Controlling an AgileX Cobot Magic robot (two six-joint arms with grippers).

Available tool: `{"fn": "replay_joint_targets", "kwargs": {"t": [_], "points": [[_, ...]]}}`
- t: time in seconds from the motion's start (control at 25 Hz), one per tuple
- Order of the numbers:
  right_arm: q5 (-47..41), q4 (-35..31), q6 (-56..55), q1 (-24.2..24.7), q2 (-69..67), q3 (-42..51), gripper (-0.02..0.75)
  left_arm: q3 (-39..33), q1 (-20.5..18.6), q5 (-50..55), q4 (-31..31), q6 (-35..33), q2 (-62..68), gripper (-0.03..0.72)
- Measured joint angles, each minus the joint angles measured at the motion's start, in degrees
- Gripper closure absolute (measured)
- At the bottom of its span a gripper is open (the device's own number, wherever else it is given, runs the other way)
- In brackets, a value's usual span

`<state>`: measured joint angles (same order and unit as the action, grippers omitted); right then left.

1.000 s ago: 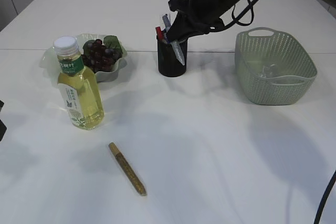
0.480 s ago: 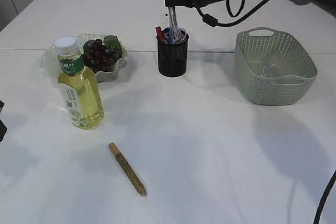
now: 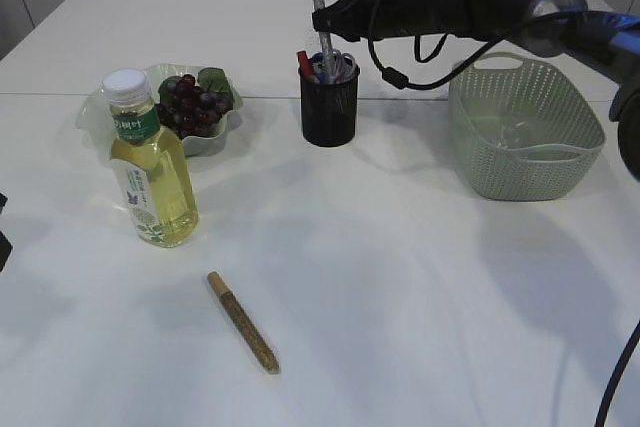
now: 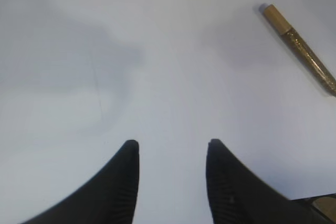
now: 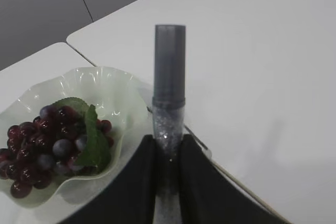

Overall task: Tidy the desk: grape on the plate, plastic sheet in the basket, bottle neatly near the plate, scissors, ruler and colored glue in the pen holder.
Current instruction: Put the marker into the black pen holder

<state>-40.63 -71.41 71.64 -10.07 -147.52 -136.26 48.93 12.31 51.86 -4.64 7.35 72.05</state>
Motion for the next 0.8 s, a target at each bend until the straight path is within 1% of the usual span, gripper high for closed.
{"fn": "replay_joint_targets", "kwargs": {"t": [0.16,0.24,0.32,0.48,0.52,0.56,0.68,0.72,0.8], "points": [[0.26,-0.38,2.18,0.00,-0.96,0.00,0.625,0.00,0.00,0.12,0.00,0.00,0.00,0.380],[0.34,-0.38,2.42,0.00,-1.39,0.00,0.608,0.00,0.00,0.22,0.00,0.00,0.00,0.380],[0.34,-0.38,2.44,0.00,-1.41,0.00,0.554,0.00,0.00,0.22,0.00,0.00,0.00,0.380],[0.01,-0.52,2.65,0.00,-1.41,0.00,0.368,0.00,0.00,0.22,0.00,0.00,0.00,0.380],[-0.10,-0.52,2.65,0.00,-1.41,0.00,0.339,0.00,0.00,0.22,0.00,0.00,0.00,0.380],[-0.20,-0.52,2.65,0.00,-1.41,0.00,0.321,0.00,0.00,0.34,0.00,0.00,0.00,0.380],[-0.33,-0.52,0.70,0.00,-1.41,0.00,0.303,0.00,0.00,0.53,0.00,0.00,0.00,0.380],[-0.33,-0.17,-1.26,0.00,-1.28,0.00,0.300,0.00,0.00,0.53,0.00,0.00,0.00,0.380],[-0.75,3.77,-9.17,0.00,-0.30,0.00,0.300,0.00,0.00,0.67,-0.09,0.00,0.00,0.380]]}}
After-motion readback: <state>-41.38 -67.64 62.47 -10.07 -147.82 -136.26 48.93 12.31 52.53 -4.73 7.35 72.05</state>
